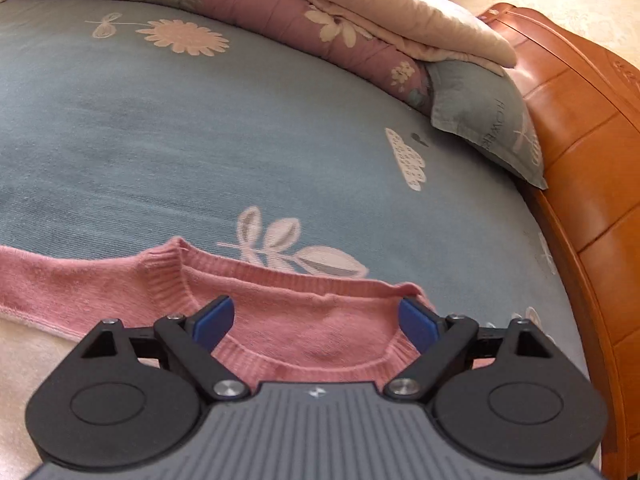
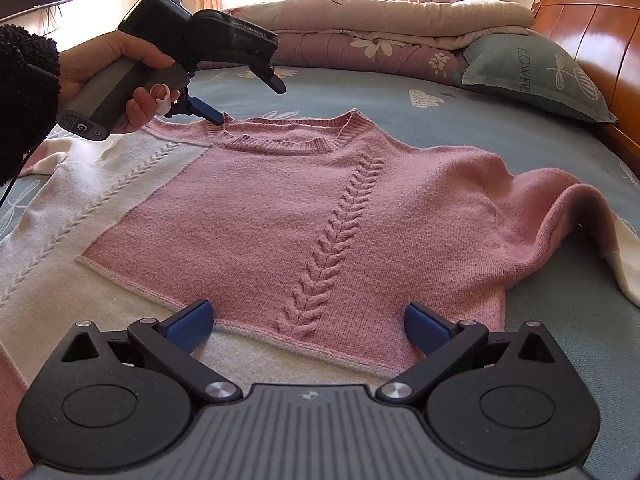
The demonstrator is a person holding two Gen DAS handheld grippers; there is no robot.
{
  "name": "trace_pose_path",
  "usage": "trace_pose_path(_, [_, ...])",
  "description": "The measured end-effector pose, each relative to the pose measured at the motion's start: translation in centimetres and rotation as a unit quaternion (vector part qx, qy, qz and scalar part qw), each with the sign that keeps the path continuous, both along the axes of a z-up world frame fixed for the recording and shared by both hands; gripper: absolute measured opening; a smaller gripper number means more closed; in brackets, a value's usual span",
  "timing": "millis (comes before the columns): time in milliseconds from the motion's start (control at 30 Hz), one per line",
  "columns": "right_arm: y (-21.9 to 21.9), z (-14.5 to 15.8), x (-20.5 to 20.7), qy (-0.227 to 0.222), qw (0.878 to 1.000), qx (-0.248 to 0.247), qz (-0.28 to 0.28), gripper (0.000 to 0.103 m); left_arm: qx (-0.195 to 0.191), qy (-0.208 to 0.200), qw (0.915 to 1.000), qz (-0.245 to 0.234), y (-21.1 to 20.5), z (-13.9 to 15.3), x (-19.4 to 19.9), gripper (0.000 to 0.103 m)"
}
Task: Fold clothes
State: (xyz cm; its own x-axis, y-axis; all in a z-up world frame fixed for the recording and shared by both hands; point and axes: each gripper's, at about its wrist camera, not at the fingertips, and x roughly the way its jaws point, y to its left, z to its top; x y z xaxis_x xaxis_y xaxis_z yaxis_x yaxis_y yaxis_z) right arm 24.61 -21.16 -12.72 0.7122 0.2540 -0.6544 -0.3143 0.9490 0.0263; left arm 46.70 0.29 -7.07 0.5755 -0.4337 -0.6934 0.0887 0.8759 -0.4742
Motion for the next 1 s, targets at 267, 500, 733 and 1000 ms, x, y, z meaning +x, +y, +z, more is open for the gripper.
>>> trace_pose_path(267, [0.8,1.5,-1.4,-0.004,1.000,0.010,0.027,0.103,-0.066,0.060,0.9750,-0.204,-10.2,-0.9,-1.3,0.090])
trace_pose_path(500, [-1.0,1.3,-0.9,0.013,0.999,0.036,0.001,0.103,-0.019,0.012,0.9910,-0.132,-11.1,-3.5,3.2,0.089])
trace_pose_path(733, [-2.3,1.7,-1.0,0.012,0.998,0.060,-0.019,0.103,0.062,-0.011,0.9930,-0.101,-12.3,-1.4,3.9,0.089])
trace_pose_path(1000, [-1.7,2.6,-1.8,0.001,0.999,0.047,-0.004,0.103,-0.078,0.067,0.9586,-0.266,-16.3,-0.5,0.2,0.091])
